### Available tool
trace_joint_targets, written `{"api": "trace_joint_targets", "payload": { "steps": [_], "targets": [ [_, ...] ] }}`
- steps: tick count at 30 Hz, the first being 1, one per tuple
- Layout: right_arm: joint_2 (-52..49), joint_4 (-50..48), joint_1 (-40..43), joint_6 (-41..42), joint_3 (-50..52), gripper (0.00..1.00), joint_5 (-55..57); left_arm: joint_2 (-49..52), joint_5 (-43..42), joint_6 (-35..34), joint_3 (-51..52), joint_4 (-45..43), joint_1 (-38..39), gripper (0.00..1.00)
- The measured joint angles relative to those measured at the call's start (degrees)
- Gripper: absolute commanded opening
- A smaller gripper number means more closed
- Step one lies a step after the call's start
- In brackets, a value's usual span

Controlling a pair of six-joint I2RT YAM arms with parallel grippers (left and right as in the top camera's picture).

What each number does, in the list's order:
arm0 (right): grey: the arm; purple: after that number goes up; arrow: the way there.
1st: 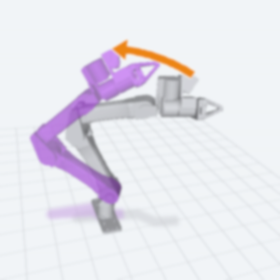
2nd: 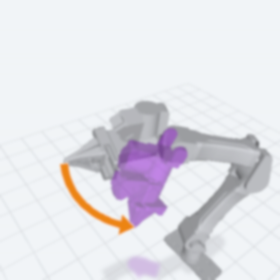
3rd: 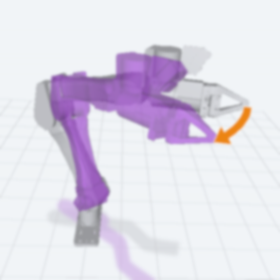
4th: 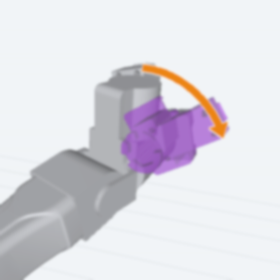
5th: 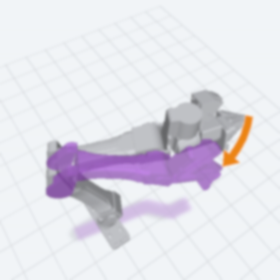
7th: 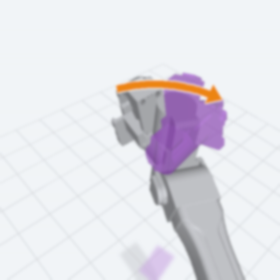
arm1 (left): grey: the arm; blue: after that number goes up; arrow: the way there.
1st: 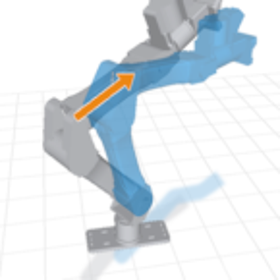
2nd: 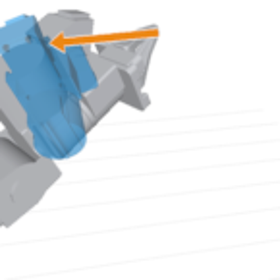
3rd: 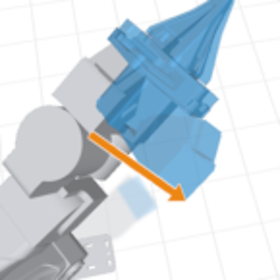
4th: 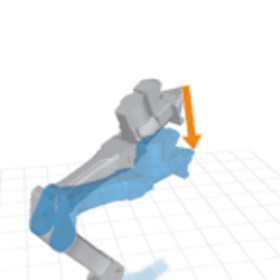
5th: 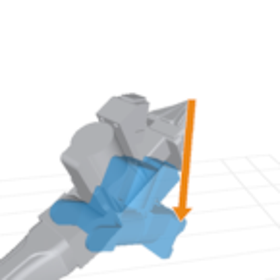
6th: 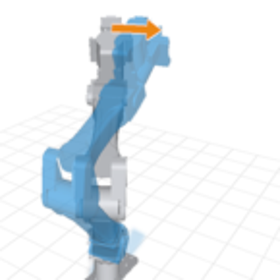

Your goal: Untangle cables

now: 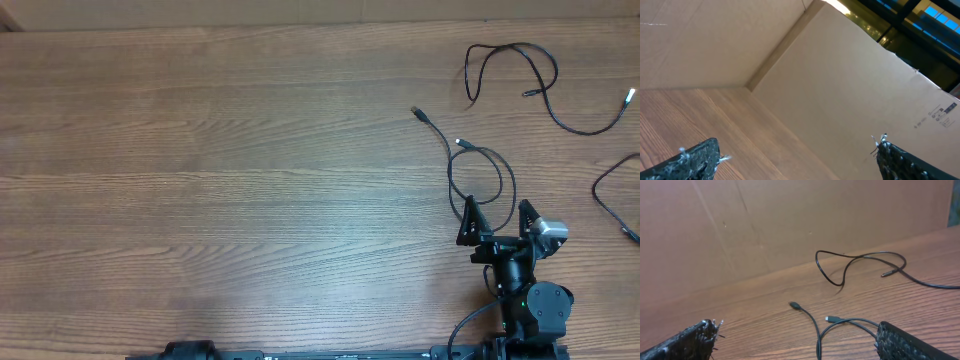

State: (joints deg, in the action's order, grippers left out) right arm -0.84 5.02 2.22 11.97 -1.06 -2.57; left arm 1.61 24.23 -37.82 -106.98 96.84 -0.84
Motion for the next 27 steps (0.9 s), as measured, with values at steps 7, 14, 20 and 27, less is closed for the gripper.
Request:
{"api": "trace_joint_targets", "payload": {
  "steps": [7, 14, 20, 27],
  "targets": [
    [-0.02, 0.0, 0.0, 0.02, 0.0, 1.0, -0.02, -0.02, 0.7, -0.37, 0.07, -2.38, 0.0, 1.0],
    [-0.02, 0.0, 0.0, 0.0, 0.0, 1.0, -0.02, -0.52, 1.33, -6.08, 5.95, -4.33, 0.0, 1.0],
    [-0.02, 0.0, 0.0, 0.04, 0.0, 1.0, 0.0, -0.66, 2.12, -7.96, 19.89, -14.08, 0.0, 0.99],
    [-0.02, -0.02, 0.0, 0.0, 0.0, 1.0, -0.02, -0.66, 1.05, -8.85, 40.35, -32.09, 0.0, 0.99]
  ]
}}
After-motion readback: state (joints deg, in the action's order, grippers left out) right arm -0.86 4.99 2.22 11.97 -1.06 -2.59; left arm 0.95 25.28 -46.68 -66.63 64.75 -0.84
